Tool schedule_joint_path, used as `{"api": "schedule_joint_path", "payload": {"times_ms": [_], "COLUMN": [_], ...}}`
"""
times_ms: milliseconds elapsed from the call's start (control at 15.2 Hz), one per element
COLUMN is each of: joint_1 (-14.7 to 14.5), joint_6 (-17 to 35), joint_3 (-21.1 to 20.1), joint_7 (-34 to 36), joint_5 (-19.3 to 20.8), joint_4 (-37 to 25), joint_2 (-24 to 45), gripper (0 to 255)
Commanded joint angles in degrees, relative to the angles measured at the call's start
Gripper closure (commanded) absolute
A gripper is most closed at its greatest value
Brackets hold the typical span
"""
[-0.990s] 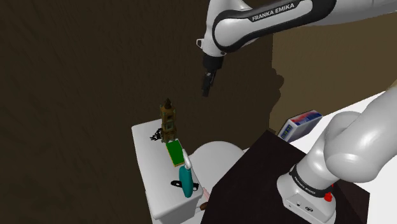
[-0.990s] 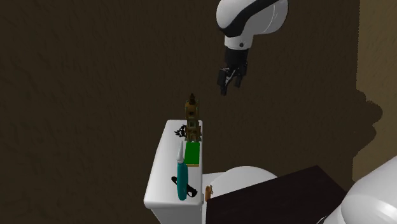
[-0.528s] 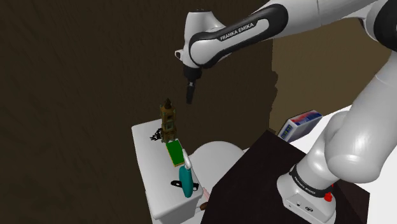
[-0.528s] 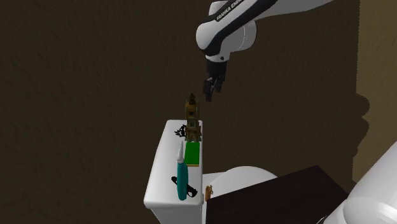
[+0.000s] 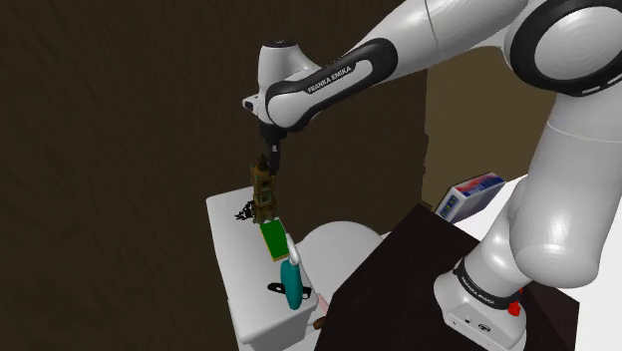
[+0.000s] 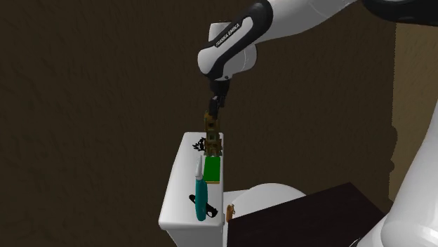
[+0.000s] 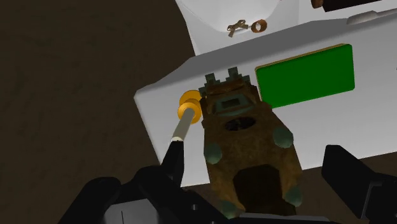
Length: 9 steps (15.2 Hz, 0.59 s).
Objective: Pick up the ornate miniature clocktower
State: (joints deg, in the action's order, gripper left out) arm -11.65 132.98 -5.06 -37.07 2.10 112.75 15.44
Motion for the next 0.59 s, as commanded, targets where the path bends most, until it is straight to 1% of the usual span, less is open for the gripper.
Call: {"api": "schedule_joint_path", "payload": {"times_ms": [0, 330, 462, 528], "joint_1": [-0.06, -0.17, -0.17, -0.21], "joint_6": [1.29, 4.92, 4.93, 4.89], "joint_3": [-0.05, 0.11, 0.11, 0.1], "joint_7": [-0.28, -0.01, -0.01, 0.05], "joint_5": [0.19, 0.58, 0.58, 0.59], "joint_4": [0.32, 1.45, 1.45, 1.39], "joint_2": [0.86, 3.37, 3.37, 3.39], "gripper": [0, 0, 0, 255]}}
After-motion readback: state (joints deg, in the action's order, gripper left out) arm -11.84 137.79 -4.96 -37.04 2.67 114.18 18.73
